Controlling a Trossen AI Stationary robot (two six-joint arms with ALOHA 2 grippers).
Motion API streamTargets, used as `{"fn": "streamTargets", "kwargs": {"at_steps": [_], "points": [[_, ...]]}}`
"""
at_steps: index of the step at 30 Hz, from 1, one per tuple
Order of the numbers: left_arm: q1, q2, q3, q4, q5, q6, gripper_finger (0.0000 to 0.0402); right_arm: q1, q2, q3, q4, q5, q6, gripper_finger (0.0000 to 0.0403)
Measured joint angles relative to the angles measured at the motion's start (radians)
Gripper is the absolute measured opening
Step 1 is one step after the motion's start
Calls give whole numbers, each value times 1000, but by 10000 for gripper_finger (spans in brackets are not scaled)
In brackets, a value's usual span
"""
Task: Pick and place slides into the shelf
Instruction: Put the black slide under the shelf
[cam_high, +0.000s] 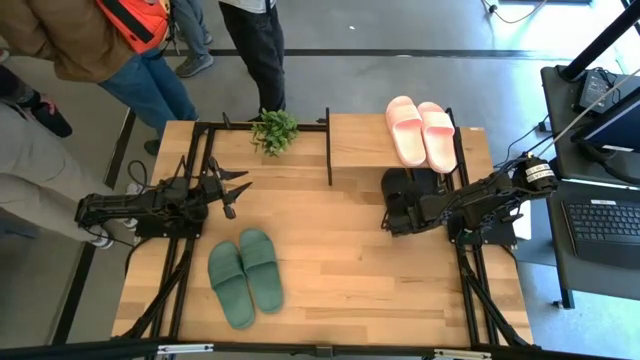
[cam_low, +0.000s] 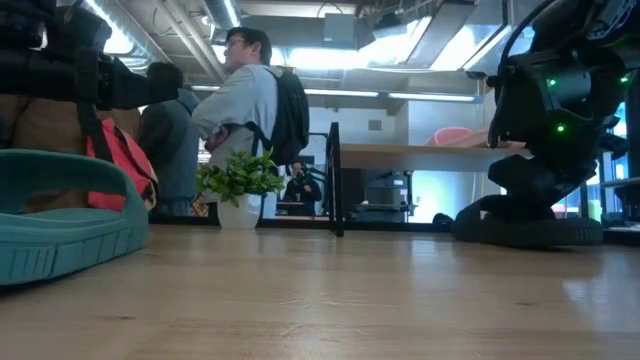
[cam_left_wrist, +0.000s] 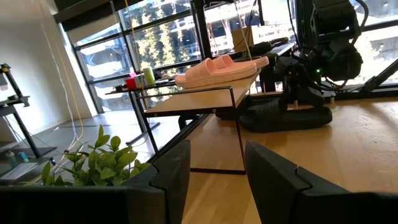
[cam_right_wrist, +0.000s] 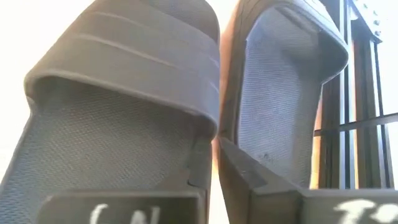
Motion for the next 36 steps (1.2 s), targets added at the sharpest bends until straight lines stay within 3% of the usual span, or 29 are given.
{"fn": "streamTargets", "kwargs": {"at_steps": [16, 32, 36], "points": [[0, 0, 0, 0, 0, 0, 145, 0, 0, 0, 5, -8, -1, 127], [0, 0, 0, 0, 0, 0, 145, 2, 0, 52, -31, -47, -4, 134], [0, 0, 0, 0, 0, 0, 145, 11, 0, 98, -93, -107, -14, 134]]}}
